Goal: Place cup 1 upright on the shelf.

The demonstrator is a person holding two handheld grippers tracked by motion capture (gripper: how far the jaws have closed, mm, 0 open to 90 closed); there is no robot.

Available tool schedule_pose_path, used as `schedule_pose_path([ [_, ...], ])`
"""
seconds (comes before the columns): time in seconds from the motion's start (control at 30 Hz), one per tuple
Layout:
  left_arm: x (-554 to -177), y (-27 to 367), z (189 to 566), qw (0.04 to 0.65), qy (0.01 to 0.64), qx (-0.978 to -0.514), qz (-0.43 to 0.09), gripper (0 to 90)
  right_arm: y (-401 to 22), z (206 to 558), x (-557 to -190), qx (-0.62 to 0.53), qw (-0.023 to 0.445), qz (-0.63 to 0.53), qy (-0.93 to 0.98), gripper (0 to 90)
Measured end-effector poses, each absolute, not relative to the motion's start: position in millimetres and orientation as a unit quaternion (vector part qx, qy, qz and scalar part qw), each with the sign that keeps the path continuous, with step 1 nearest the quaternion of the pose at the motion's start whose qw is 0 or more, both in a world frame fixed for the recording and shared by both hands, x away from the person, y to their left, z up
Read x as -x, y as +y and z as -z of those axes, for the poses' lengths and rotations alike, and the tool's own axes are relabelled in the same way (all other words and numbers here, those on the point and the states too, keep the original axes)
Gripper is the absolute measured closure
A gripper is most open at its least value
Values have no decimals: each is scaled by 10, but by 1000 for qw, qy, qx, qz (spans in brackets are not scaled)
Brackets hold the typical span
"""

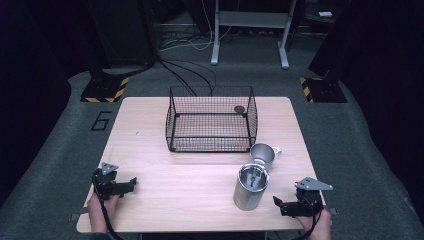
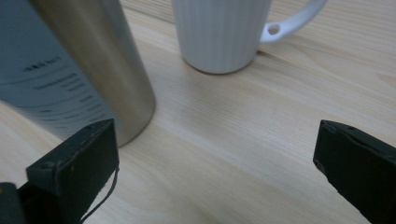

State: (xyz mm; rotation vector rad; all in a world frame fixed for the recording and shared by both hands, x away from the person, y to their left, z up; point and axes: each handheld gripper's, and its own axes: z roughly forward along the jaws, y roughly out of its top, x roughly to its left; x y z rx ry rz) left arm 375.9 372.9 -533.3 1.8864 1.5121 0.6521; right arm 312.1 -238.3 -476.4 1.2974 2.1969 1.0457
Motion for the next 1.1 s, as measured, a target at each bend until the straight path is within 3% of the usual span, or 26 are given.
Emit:
schedule_pose_path([
  [1.1, -3758, 3730, 5333, 313, 574, -715, -247, 4, -1975, 4311, -2971, -365, 150, -447, 802, 0],
])
